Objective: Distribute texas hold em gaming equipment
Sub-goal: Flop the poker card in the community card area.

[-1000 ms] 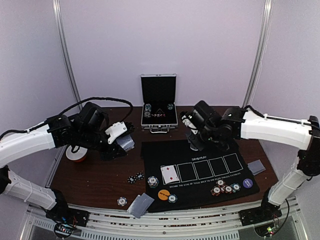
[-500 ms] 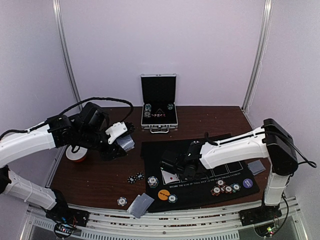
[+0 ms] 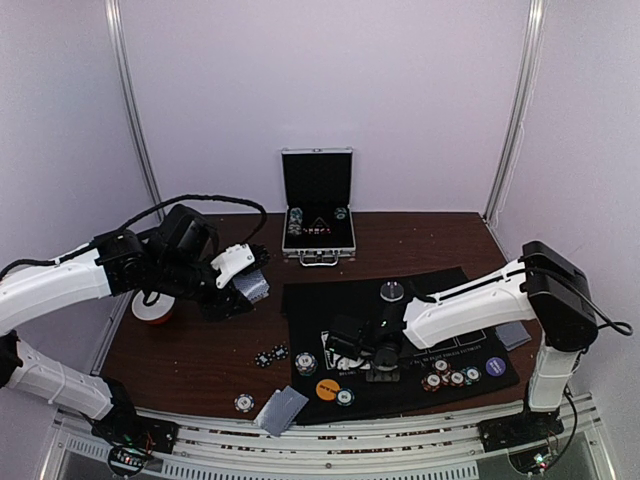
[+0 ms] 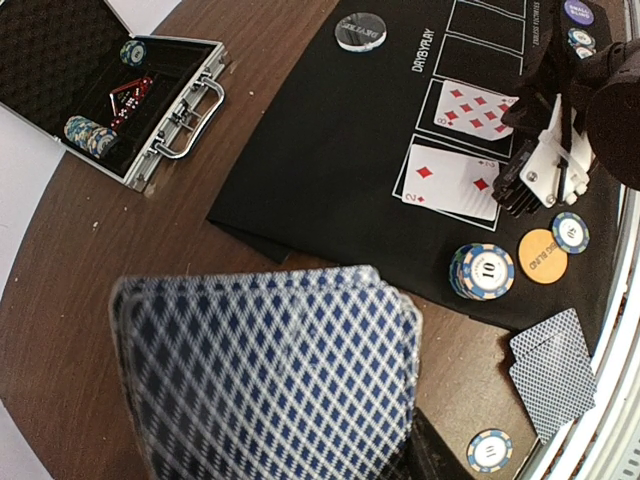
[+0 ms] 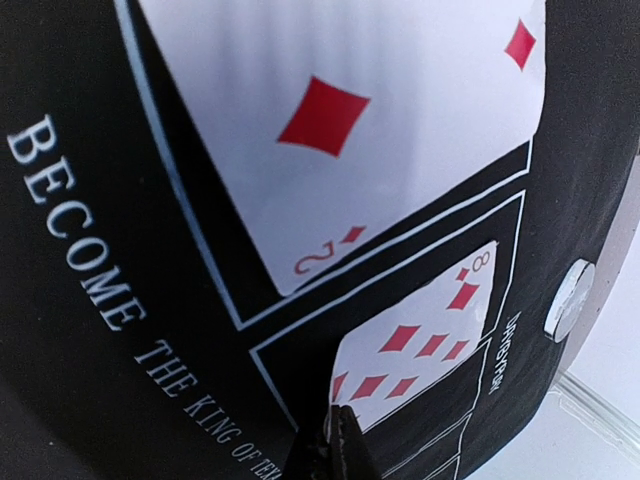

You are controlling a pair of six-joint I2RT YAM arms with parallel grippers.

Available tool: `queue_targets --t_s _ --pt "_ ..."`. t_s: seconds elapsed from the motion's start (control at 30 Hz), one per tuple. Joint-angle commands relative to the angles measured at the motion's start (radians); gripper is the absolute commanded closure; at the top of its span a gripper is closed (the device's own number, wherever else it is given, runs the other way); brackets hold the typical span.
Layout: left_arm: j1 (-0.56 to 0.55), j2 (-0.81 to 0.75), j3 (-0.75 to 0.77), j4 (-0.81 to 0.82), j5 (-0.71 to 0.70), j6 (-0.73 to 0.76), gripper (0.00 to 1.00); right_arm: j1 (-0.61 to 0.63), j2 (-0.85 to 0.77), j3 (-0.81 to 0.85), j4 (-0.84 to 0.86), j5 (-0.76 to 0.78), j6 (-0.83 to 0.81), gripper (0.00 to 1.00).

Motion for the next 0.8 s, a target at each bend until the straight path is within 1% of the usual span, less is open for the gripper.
queue_targets --t_s 0.0,0.3,0.53,0.77 --pt "0.002 -0.011 0.003 0.042 -0.001 0.000 0.59 -0.015 -0.043 -0.017 0.041 -0.018 -0.060 1.00" --pt "0.002 -0.013 -0.001 0.041 -0.004 -0.002 0.59 -0.033 -0.004 0.011 0.029 -0.034 -0.045 1.00" --pt "0.002 -0.015 -0.004 0.038 -0.009 -0.002 0.59 -0.032 -0.003 -0.003 0.011 -0.052 -0.036 0.99" --pt "0.002 -0.013 -0.005 0.035 -0.004 -0.001 0.59 -0.029 -0.023 -0.001 -0.024 -0.080 -0.040 0.79"
